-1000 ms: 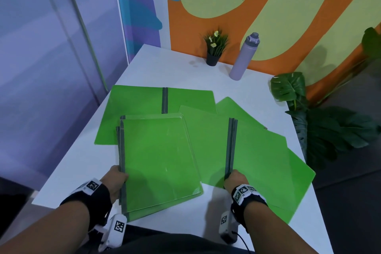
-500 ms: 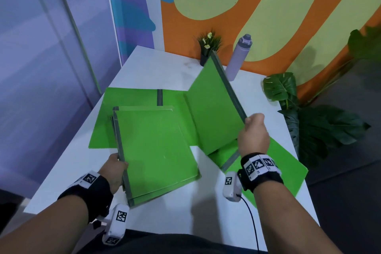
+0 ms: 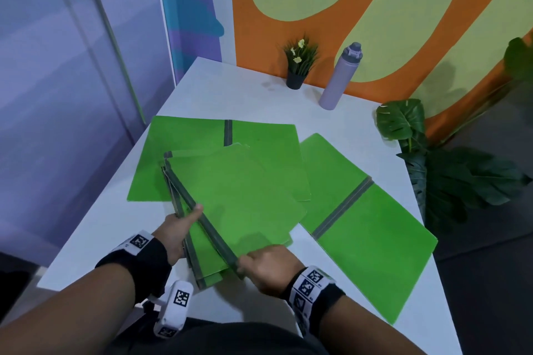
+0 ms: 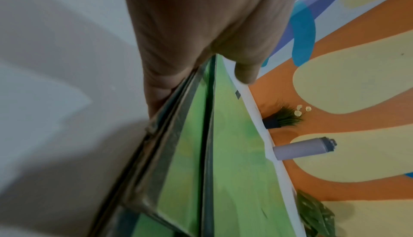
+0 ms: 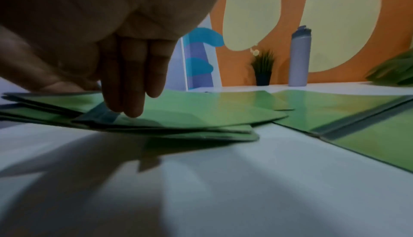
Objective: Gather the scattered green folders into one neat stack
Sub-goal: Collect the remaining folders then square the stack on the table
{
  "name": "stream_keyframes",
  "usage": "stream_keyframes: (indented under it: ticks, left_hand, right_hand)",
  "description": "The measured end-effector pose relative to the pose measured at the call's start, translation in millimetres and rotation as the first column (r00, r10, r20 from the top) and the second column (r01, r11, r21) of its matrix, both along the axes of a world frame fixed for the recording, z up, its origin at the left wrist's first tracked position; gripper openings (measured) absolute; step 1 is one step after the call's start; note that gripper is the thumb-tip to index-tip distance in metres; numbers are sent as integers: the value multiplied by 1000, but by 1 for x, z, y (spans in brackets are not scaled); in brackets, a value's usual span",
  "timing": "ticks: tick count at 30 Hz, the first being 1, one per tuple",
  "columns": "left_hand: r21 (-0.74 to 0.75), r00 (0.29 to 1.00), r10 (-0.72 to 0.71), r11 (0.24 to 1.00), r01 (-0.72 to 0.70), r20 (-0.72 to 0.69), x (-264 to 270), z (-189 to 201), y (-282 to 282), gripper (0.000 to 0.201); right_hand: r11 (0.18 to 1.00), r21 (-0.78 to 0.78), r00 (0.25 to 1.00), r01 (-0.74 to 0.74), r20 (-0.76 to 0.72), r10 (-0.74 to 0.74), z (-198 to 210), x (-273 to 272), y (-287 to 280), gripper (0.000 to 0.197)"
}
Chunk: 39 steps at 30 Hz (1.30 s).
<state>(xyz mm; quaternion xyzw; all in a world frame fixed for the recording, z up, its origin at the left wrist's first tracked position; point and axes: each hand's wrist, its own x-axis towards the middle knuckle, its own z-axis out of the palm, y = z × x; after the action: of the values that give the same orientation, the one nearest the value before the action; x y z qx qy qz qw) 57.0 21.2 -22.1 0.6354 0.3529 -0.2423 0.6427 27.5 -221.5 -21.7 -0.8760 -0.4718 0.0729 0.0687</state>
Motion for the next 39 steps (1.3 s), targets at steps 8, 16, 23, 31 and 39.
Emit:
stream_keyframes:
  ticks: [8, 16, 23, 31, 39]
  left_hand:
    - [357, 999, 49, 933, -39, -19, -3, -18, -14, 72]
    - [181, 972, 151, 966, -184, 181, -5, -24, 15, 27]
    - [44, 969, 118, 990, -131, 215, -7, -13, 21, 27]
    - [92, 996, -24, 996, 16, 83, -10, -33, -11, 37]
    - [298, 995, -92, 952, 76, 40, -5, -49, -7, 38]
  right_hand:
    - [498, -131, 494, 857, -67, -867, -32, 50, -93, 36]
    - [408, -393, 323, 824, -265, -909, -57, 51, -127, 55]
    - [308, -341, 292, 888, -97, -951, -40, 53, -179, 43]
    - [157, -346, 112, 925, -148, -983, -54, 42, -147, 66]
    - [20, -259, 8, 966, -48, -999, -45, 41, -178, 36]
